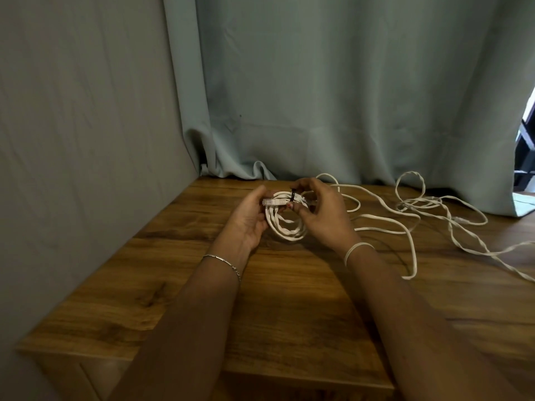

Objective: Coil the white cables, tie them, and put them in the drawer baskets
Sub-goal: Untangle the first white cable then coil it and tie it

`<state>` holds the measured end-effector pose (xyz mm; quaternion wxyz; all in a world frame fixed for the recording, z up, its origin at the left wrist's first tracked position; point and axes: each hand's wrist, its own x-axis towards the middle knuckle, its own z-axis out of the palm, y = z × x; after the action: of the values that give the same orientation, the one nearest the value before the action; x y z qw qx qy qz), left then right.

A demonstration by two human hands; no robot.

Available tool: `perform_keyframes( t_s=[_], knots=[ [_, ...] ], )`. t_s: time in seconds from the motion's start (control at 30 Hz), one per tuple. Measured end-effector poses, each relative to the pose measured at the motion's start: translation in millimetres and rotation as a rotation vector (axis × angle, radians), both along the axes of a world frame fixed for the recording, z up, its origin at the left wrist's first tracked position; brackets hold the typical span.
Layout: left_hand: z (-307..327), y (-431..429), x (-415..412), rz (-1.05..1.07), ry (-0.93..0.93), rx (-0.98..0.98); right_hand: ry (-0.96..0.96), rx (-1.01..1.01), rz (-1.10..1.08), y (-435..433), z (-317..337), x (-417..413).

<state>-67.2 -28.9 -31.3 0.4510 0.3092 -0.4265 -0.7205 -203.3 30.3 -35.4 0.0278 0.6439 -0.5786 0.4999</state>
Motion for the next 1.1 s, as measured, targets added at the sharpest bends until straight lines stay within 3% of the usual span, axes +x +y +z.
perform_keyframes(
  t_s=[0.2, 0.7, 1.1],
  knots=[
    [2.0, 2.4, 0.6, 0.002, 0.033, 0.032, 0.026, -0.026, -0.030, 1.7, 0.4, 2.0],
    [3.8, 9.8, 1.7, -0.199, -0.028, 0.025, 0.556, -0.204, -0.081, 12.9, -1.8, 15.1],
    [9.0, 14.0, 7.7, -0.220, 0.011, 0.104, 0.684, -0.350, -0.133, 14.7, -2.8, 21.1]
  ],
)
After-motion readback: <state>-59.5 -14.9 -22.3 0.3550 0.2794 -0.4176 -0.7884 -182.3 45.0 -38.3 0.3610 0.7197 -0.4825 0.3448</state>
